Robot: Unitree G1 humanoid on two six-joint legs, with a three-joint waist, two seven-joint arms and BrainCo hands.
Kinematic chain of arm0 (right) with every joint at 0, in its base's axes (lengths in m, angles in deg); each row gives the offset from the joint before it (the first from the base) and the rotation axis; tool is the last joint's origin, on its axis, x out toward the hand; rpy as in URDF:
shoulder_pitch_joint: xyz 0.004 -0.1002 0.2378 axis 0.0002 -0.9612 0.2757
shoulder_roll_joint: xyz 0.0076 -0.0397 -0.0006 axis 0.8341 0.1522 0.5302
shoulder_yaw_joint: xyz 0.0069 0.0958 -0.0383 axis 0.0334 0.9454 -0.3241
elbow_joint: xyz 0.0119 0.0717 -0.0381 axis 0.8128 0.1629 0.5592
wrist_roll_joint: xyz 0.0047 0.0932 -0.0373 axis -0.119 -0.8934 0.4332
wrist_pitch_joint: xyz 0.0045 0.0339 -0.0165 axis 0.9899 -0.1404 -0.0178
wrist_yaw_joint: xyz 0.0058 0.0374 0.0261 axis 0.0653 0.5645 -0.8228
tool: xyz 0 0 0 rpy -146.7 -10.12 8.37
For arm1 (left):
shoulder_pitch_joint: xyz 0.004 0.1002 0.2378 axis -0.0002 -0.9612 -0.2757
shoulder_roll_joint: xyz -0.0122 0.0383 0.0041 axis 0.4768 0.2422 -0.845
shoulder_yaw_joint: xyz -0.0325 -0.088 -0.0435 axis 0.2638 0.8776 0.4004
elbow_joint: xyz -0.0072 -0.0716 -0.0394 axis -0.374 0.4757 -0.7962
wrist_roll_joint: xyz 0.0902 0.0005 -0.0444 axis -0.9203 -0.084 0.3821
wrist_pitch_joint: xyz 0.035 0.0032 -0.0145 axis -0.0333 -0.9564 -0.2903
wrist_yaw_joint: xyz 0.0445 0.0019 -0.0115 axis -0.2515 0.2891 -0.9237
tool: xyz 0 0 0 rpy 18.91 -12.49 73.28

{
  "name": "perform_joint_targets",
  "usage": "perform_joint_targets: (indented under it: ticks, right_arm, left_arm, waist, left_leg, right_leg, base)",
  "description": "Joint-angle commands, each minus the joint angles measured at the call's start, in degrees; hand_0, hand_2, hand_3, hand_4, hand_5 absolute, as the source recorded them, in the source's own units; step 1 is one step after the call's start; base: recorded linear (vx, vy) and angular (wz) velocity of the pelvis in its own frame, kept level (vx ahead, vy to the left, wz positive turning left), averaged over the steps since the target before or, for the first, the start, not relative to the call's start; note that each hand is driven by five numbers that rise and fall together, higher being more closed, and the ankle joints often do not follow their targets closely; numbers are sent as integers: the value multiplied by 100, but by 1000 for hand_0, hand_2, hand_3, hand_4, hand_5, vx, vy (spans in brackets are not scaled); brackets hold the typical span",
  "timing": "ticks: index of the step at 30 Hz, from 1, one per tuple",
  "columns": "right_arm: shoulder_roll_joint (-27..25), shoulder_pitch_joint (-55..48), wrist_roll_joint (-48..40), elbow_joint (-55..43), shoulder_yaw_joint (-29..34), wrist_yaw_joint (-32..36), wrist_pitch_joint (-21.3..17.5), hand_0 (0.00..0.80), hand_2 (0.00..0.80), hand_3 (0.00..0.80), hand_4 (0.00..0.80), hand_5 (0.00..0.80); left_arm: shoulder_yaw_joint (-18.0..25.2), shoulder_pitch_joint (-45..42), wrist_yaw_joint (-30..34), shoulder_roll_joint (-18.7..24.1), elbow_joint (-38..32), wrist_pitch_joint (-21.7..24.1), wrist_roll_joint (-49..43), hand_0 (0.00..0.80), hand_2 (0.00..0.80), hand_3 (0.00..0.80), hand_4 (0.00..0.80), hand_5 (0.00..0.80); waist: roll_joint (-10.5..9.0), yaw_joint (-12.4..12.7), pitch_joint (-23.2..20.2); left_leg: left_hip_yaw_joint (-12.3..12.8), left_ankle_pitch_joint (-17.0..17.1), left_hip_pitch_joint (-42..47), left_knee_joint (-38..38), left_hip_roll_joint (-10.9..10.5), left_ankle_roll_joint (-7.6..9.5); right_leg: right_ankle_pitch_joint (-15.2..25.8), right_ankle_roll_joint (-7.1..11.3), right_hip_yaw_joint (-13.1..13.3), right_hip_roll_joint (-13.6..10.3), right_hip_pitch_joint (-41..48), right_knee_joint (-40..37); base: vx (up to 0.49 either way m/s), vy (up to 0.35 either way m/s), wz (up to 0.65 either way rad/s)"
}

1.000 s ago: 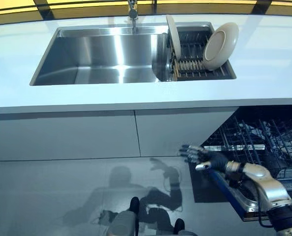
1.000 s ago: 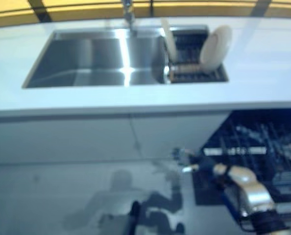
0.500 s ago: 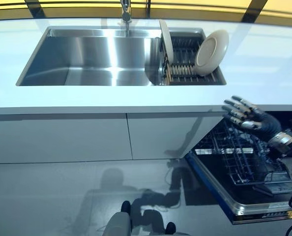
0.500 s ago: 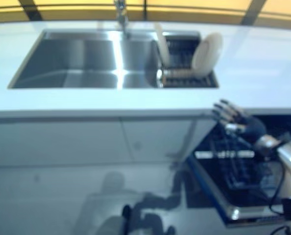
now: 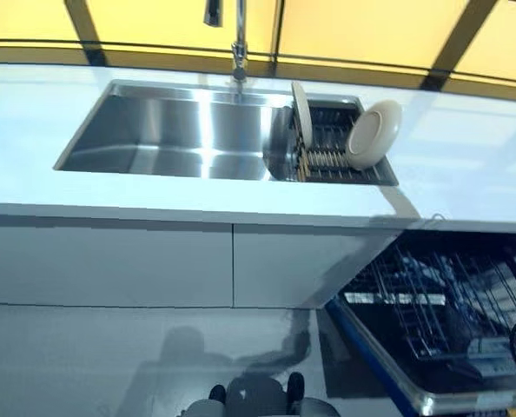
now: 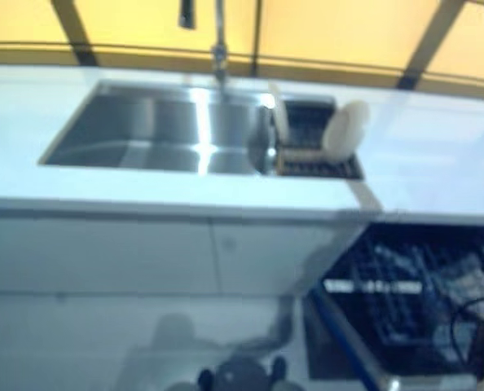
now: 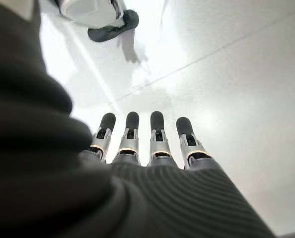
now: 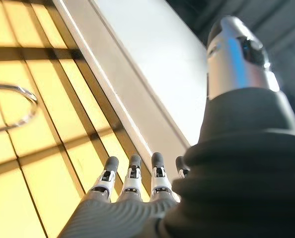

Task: Take plates into dishwasher

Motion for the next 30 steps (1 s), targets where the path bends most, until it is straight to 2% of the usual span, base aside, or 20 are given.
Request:
perform_joint_targets:
  ticks: [1, 2, 5, 7, 14, 17, 19, 21, 23, 25, 26, 27, 28, 30]
  right_arm:
    - [-557, 1106, 642, 271, -410, -1132, -144, 0, 0, 0, 0, 0]
    - [-647, 1508, 843, 405, -647, -1502, 112, 0, 0, 0, 0, 0]
    - [-741, 2153, 1024, 829, -1174, -1823, 509, 0, 0, 0, 0, 0]
    - [-659, 2516, 1229, 1279, -1644, -2260, 840, 0, 0, 0, 0, 0]
    - [-291, 3109, 2349, 2007, -2694, -2320, 1034, 0, 0, 0, 0, 0]
    - [-230, 3219, 2865, 2206, -2938, -2350, 1022, 0, 0, 0, 0, 0]
    - [-237, 3280, 3065, 2294, -3087, -2408, 1105, 0, 0, 0, 0, 0]
    - [-270, 3362, 3448, 2427, -3231, -2440, 1385, 0, 0, 0, 0, 0]
    - [-271, 3537, 3529, 2576, -3424, -2251, 1590, 0, 0, 0, 0, 0]
    - [-296, 3794, 3386, 2733, -3638, -1984, 1761, 0, 0, 0, 0, 0]
    - [-290, 3923, 3204, 2786, -3769, -1949, 1806, 0, 0, 0, 0, 0]
    - [-261, 3974, 3134, 2778, -3830, -2008, 1799, 0, 0, 0, 0, 0]
    - [-205, 3978, 3051, 2694, -3881, -2207, 1750, 0, 0, 0, 0, 0]
    - [-111, 3792, 3033, 2507, -3718, -2372, 1831, 0, 0, 0, 0, 0]
  left_arm:
    - [-134, 134, 322, 61, -290, -662, -24, 0, 0, 0, 0, 0]
    - [-276, 334, 474, 112, -289, -872, 4, 0, 0, 0, 0, 0]
    - [-518, 704, 668, 103, -291, -1266, 90, 0, 0, 0, 0, 0]
    - [-815, 1123, 859, 63, -313, -1760, 336, 0, 0, 0, 0, 0]
    - [-1190, 1926, 897, 22, -142, -2509, 672, 0, 0, 0, 0, 0]
    - [-1308, 2086, 958, 102, -61, -2699, 596, 0, 0, 0, 0, 0]
    - [-1306, 2133, 973, 131, -36, -2823, 554, 0, 0, 0, 0, 0]
    - [-1330, 2230, 990, 136, 27, -2949, 538, 0, 0, 0, 0, 0]
    - [-1293, 2227, 1014, 178, 8, -2979, 593, 0, 0, 0, 0, 0]
    - [-1240, 2268, 1004, 141, 69, -2839, 634, 0, 0, 0, 0, 0]
    - [-1260, 2287, 1018, 124, 85, -2749, 636, 0, 0, 0, 0, 0]
    - [-1271, 2320, 1065, 115, 72, -2675, 600, 0, 0, 0, 0, 0]
    - [-1305, 2400, 1139, 85, -10, -2521, 523, 0, 0, 0, 0, 0]
    - [-1334, 2544, 1355, 39, -408, -2524, 345, 0, 0, 0, 0, 0]
  waist:
    - [27, 283, -192]
    - [2, 259, -289]
    - [36, 152, -397]
    - [59, 18, -408]
    - [64, -103, -339]
    - [89, -108, -277]
    - [115, -138, -239]
    - [87, -169, -229]
    - [70, -139, -212]
    - [-12, -170, -246]
    - [-64, -198, -266]
    - [-109, -202, -253]
    - [-167, -167, -146]
    - [-147, -39, 17]
  left_leg:
    - [99, -93, 379, -86, -34, 82]
    - [120, -87, 431, -161, -36, 79]
    - [163, -147, 583, -300, -15, 75]
    - [215, -104, 715, -402, -38, 89]
    - [356, -242, 937, -401, -129, 213]
    - [350, -172, 940, -395, -182, 273]
    - [374, -110, 994, -448, -172, 292]
    - [339, -98, 1036, -509, -213, 288]
    - [432, -79, 1041, -480, -167, 246]
    - [513, -222, 1003, -240, -110, 203]
    - [621, -379, 958, 106, -83, 153]
    - [711, -275, 825, 569, -66, 93]
    - [741, 87, 206, 1729, -13, -44]
    - [720, 424, -561, 2507, 64, -222]
  right_leg:
    - [-105, 318, -76, -104, 248, 229]
    - [-144, 300, -68, -102, 291, 221]
    - [-214, 318, -19, -97, 329, 220]
    - [-142, 332, 44, -134, 327, 233]
    - [-10, 484, 52, -314, 353, 254]
    - [33, 507, 9, -358, 264, 655]
    - [-36, 461, 21, -210, 212, 820]
    - [-43, 412, 19, -40, 212, 677]
    - [-96, 353, -121, 5, 250, 619]
    - [-239, 191, -8, 104, 433, 424]
    - [-315, 114, -39, 92, 464, 433]
    - [-371, 57, -39, 74, 529, 445]
    - [-445, -82, -10, 57, 666, 451]
    - [-523, -200, -78, 25, 847, 457]
  base:
    - [184, 91, -8]
    - [184, 96, -8]
    - [138, 84, -4]
    - [137, 90, -2]
    - [118, 72, -9]
    - [106, -3, -15]
    - [138, -44, -12]
    - [180, -100, -8]
    - [153, -155, -5]
    - [128, -131, -12]
    - [102, -71, -9]
    - [72, -60, -4]
    - [37, -51, 1]
    - [73, 38, 3]
